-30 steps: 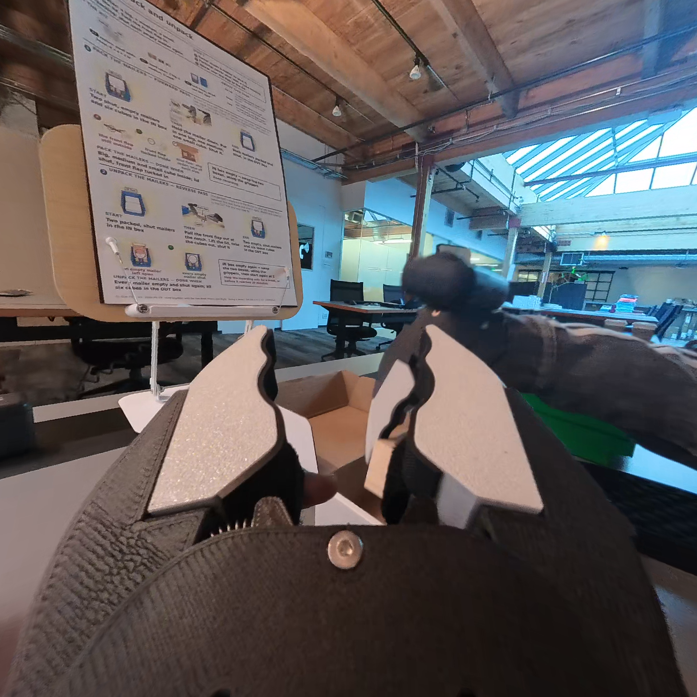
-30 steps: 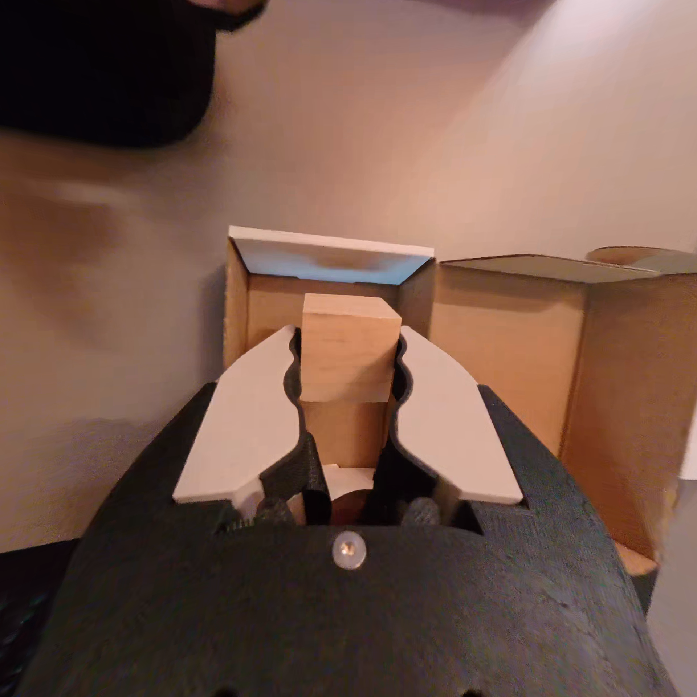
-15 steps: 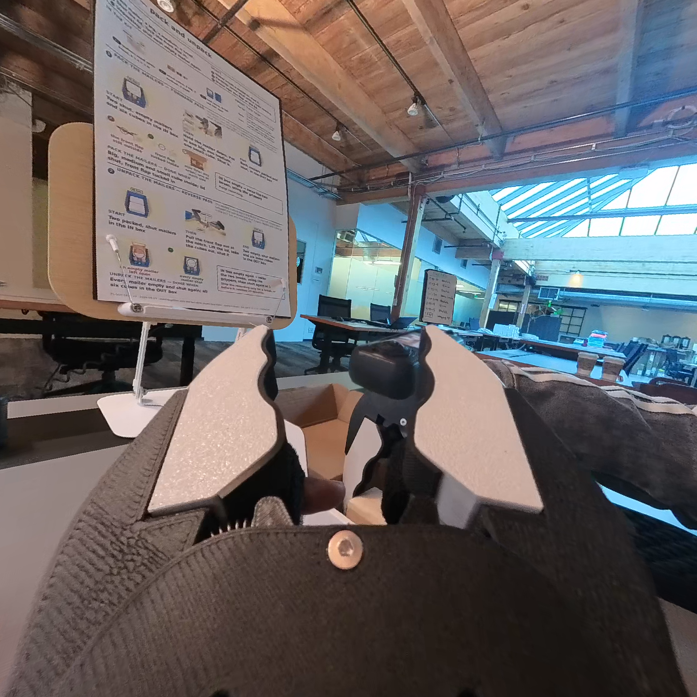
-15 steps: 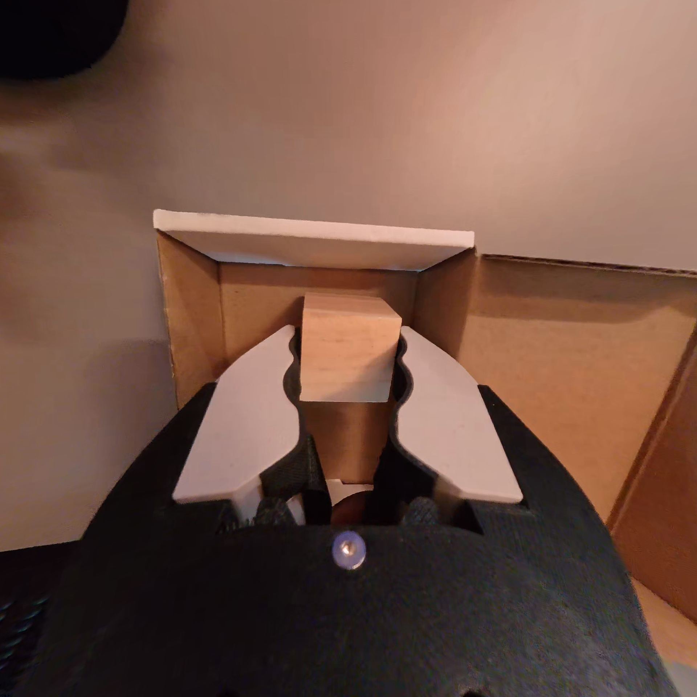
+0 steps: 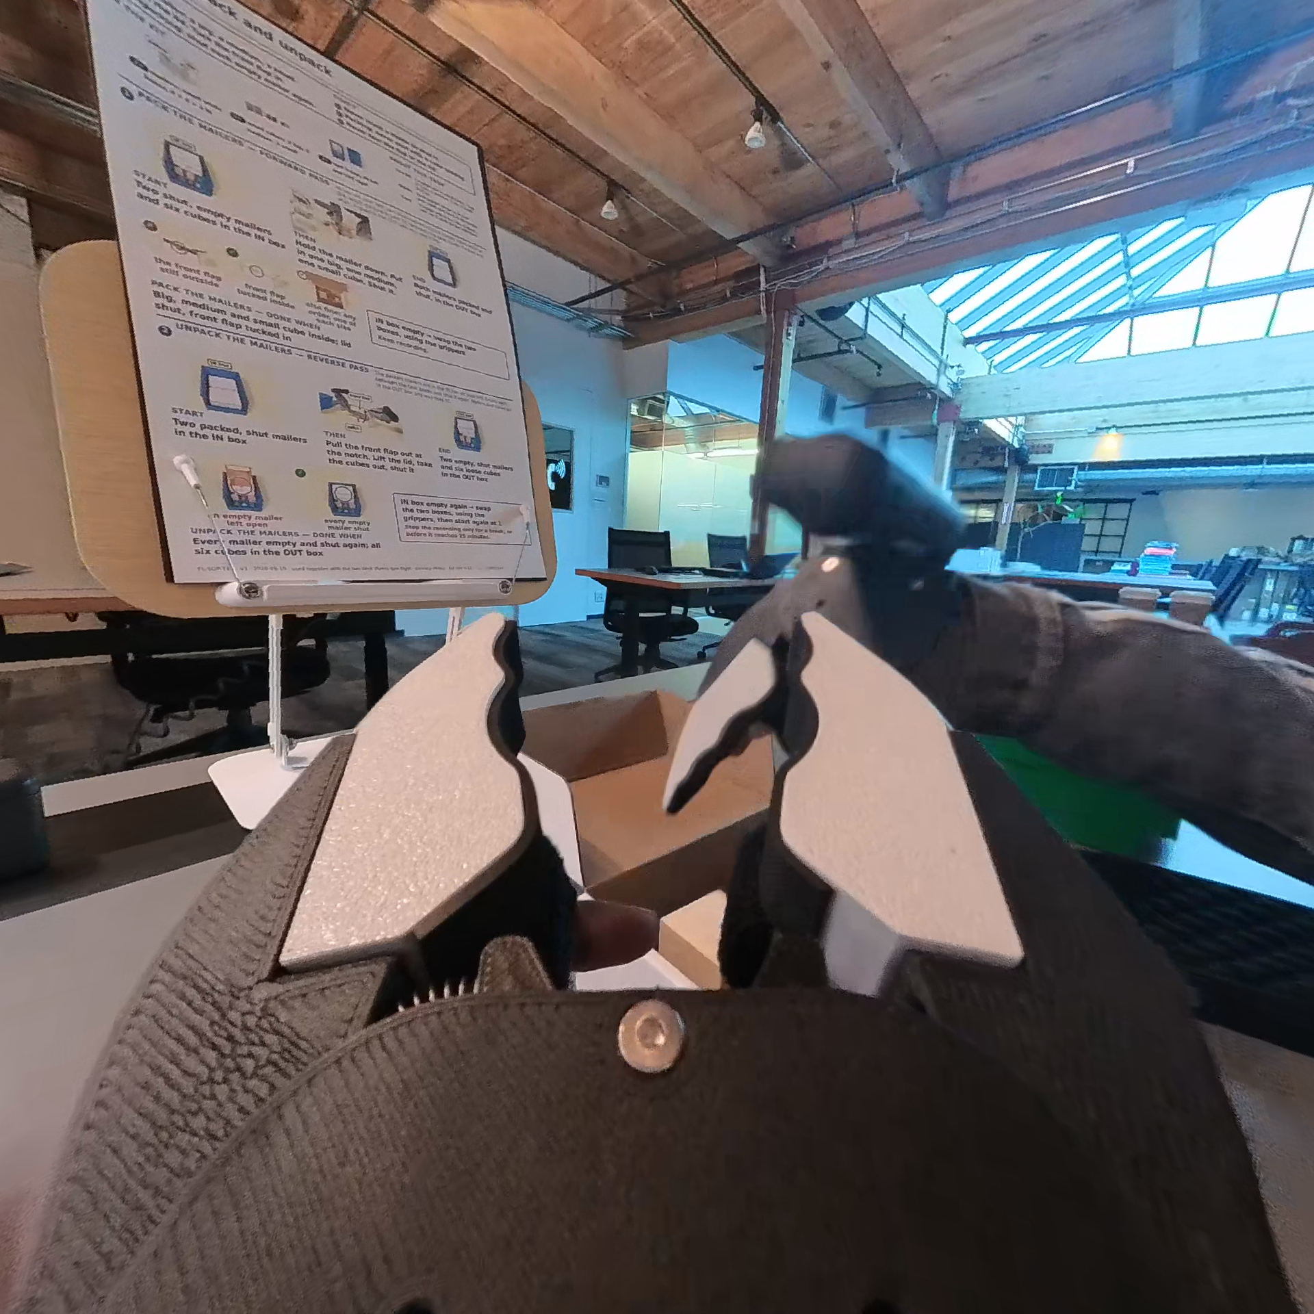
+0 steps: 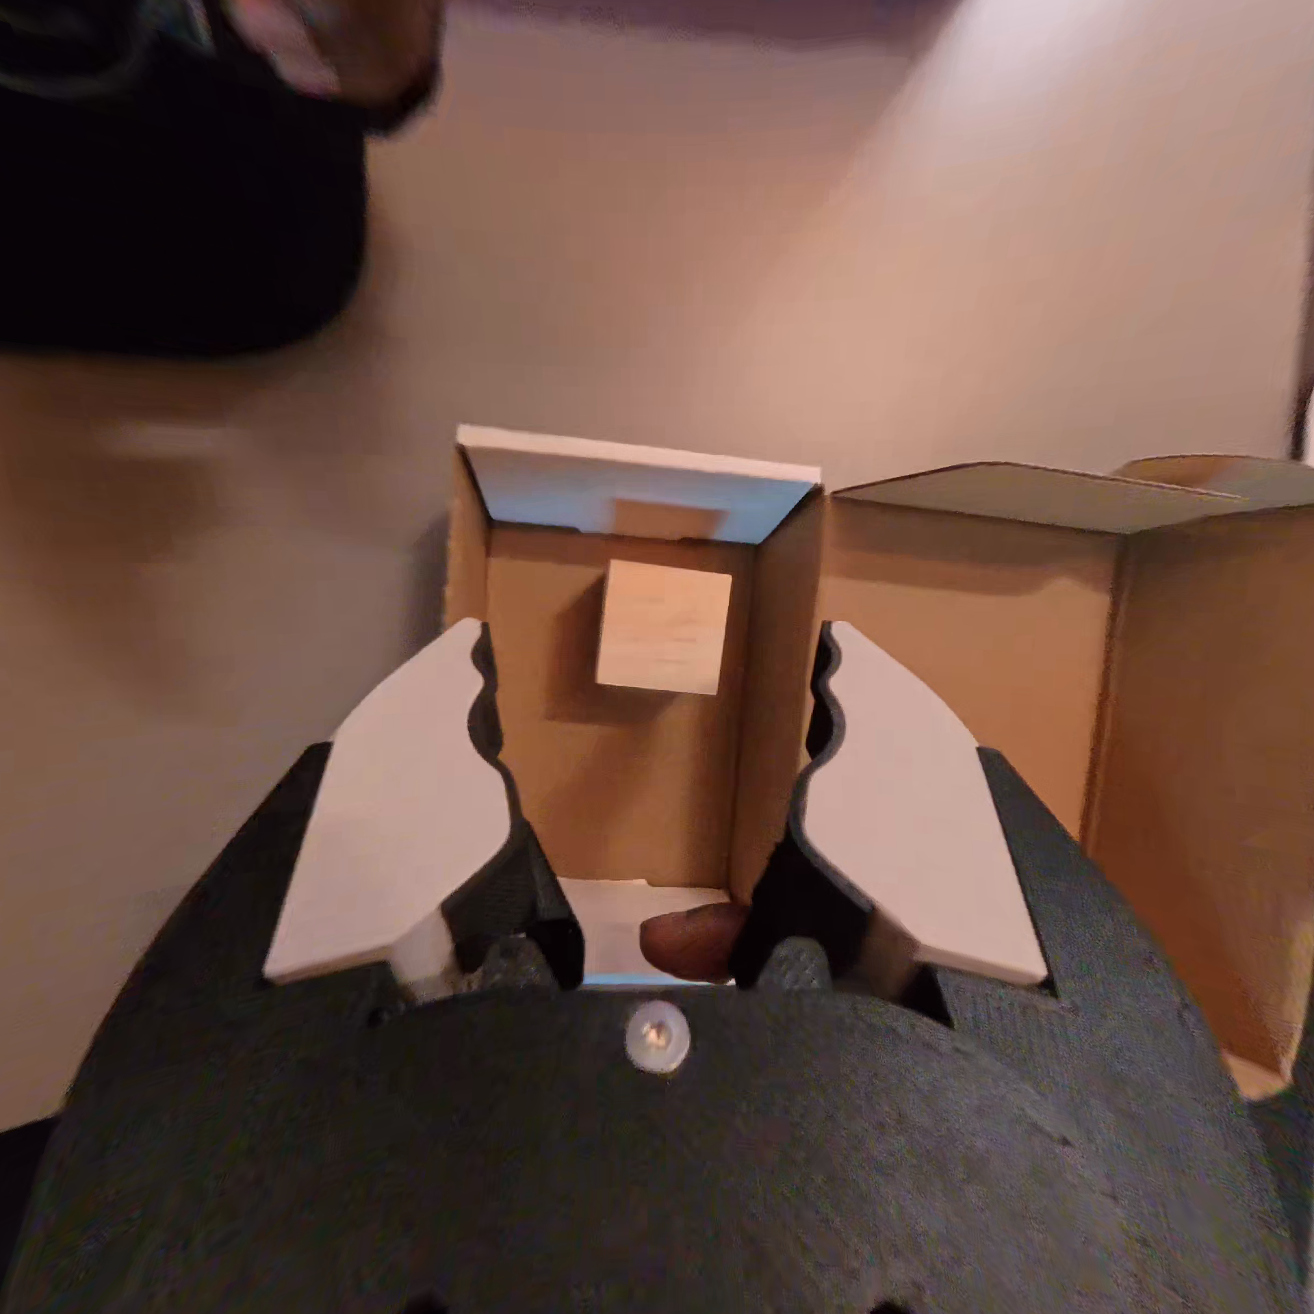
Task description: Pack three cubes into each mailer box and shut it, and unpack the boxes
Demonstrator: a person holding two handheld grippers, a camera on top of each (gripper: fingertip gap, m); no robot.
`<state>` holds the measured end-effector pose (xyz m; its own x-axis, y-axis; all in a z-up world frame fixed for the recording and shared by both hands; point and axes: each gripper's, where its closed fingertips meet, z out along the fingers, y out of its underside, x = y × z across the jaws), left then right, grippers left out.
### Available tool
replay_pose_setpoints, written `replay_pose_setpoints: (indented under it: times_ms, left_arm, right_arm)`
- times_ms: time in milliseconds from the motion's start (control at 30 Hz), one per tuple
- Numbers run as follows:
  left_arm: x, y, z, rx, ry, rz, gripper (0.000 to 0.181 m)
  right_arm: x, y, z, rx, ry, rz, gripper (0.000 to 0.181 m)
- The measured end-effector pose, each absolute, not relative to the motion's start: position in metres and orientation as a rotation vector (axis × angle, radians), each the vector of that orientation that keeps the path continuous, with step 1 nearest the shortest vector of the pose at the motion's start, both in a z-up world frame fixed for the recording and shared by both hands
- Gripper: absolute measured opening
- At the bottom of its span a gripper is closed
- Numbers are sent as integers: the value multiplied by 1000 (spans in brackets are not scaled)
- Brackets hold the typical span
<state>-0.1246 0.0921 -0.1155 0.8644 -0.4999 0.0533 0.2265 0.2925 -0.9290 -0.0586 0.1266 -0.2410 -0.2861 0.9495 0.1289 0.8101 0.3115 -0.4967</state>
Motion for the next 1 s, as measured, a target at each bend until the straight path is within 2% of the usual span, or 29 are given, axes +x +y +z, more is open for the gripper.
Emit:
replay_pose_setpoints:
  times_ms: [33, 233, 467, 667, 867, 1000]
  left_arm:
    - [-124, 92, -116, -1182, 273, -485, 72]
    - [-118, 91, -117, -1192, 312, -447, 71]
    - [-95, 93, -137, -1371, 466, -354, 69]
    - [-101, 65, -136, -1595, 632, -290, 69]
    - [-232, 17, -116, -1863, 470, -93, 64]
    - [-345, -18, -175, -2307, 249, 128, 65]
  right_arm:
    - [-57, 123, -229, -1549, -2121, 539, 87]
    - [-28, 95, -167, -1392, -1622, 956, 84]
    - [26, 64, -155, -1120, -1213, 1391, 68]
    - [51, 78, -134, -1031, -1000, 1422, 63]
    - [47, 81, -140, -1063, -1012, 1396, 60]
    - [41, 80, -147, -1080, -1056, 1344, 59]
